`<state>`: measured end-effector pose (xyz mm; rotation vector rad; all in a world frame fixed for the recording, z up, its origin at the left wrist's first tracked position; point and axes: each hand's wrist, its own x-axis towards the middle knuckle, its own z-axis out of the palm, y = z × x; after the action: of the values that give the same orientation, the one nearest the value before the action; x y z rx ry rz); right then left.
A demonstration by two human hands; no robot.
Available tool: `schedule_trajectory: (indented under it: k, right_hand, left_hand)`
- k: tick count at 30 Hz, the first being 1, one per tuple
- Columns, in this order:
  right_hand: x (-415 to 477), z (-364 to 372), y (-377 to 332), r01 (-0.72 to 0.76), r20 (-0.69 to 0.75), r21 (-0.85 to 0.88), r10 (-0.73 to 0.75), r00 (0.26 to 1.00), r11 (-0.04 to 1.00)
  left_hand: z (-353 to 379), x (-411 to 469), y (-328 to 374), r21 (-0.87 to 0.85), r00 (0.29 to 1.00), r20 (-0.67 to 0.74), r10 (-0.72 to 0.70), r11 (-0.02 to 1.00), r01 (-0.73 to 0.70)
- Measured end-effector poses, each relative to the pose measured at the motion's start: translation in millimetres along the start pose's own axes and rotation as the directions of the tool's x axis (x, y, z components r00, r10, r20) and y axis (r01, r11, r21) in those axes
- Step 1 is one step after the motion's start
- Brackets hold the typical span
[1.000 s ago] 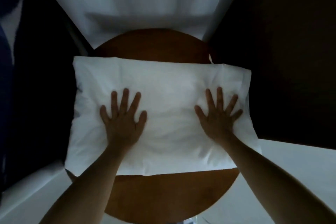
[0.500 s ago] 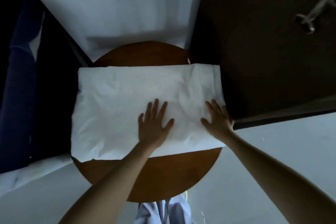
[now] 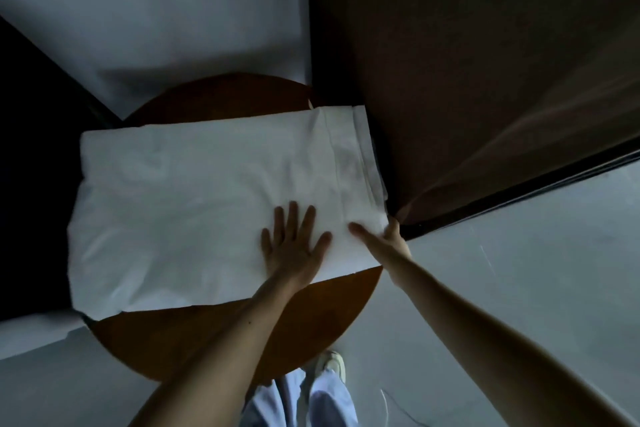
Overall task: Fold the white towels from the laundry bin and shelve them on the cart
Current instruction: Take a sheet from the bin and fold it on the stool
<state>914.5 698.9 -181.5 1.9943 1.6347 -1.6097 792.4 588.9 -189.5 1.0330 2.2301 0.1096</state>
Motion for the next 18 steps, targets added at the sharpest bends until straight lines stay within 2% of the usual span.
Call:
schedule_trajectory:
  k: [2, 4, 6, 9, 11, 14, 18]
  right_hand:
    - [-4, -1, -10, 0.012, -0.083, -0.003, -0.013, 0.996, 1.000]
    - [-12, -4, -23, -0.024, -0.064, 0.120, 0.032, 0.997, 0.992]
    - [-25, -5, -44, -0.052, 0.009, 0.227, 0.051, 0.999, 0.973]
    - [-52, 6, -79, 0.094, 0.082, 0.163, -0.108, 0.991, 0.982]
    - [-74, 16, -99, 0.216, 0.107, 0.084, -0.225, 0.969, 0.973]
    - [-105, 34, -120, 0.339, 0.174, -0.026, -0.329, 0.928, 0.940]
    - [-133, 67, -137, 0.428, 0.217, -0.141, -0.394, 0.893, 0.893]
  left_hand:
    - [-3, 0, 2, -0.082, 0.999, 0.040, 0.004, 0.997, 0.000]
    - [-16, -5, 9, -0.268, 0.991, 0.132, -0.021, 0.962, 0.056]
    - [-34, -11, 18, -0.503, 0.972, 0.226, -0.061, 0.847, 0.170]
    - [-64, -20, 15, -0.730, 0.932, 0.333, -0.143, 0.586, 0.351]
    - [-76, -24, 2, -0.774, 0.903, 0.399, -0.158, 0.470, 0.424]
    - [-94, -42, -19, -0.787, 0.866, 0.468, -0.174, 0.365, 0.498]
    - [-113, -62, -60, -0.828, 0.882, 0.457, -0.115, 0.307, 0.469]
